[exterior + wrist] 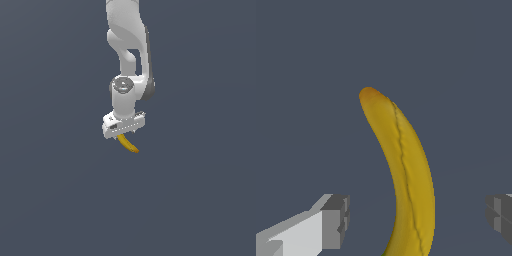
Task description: Pick up the object and move it to a goal position.
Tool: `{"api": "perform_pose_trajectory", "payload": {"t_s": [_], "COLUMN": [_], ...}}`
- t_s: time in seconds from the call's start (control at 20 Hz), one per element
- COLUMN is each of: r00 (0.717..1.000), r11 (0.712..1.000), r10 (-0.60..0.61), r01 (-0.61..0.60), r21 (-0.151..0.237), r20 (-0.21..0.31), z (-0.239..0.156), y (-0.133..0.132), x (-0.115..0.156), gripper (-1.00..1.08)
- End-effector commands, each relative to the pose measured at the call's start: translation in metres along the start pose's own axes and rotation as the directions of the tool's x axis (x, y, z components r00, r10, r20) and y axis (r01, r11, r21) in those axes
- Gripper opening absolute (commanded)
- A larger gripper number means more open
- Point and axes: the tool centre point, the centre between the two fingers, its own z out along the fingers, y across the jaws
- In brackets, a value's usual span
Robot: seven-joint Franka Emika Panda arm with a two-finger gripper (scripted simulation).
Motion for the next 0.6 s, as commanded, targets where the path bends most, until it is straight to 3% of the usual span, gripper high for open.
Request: {"api": "perform_pose_trajectory", "payload": {"t_s": [0.0,0.55], "r00": [1.0,0.999], "r11": [1.0,0.999], "r10": [-0.027,-0.042], "r01": [0.027,0.042], "r21": [0.002,0.003], "r20": [0.0,0.001], "z": [0.005,0.015], "y": [-0.003,-0.006], "x": [-0.005,-0.009], "gripper": [1.0,1.0]}}
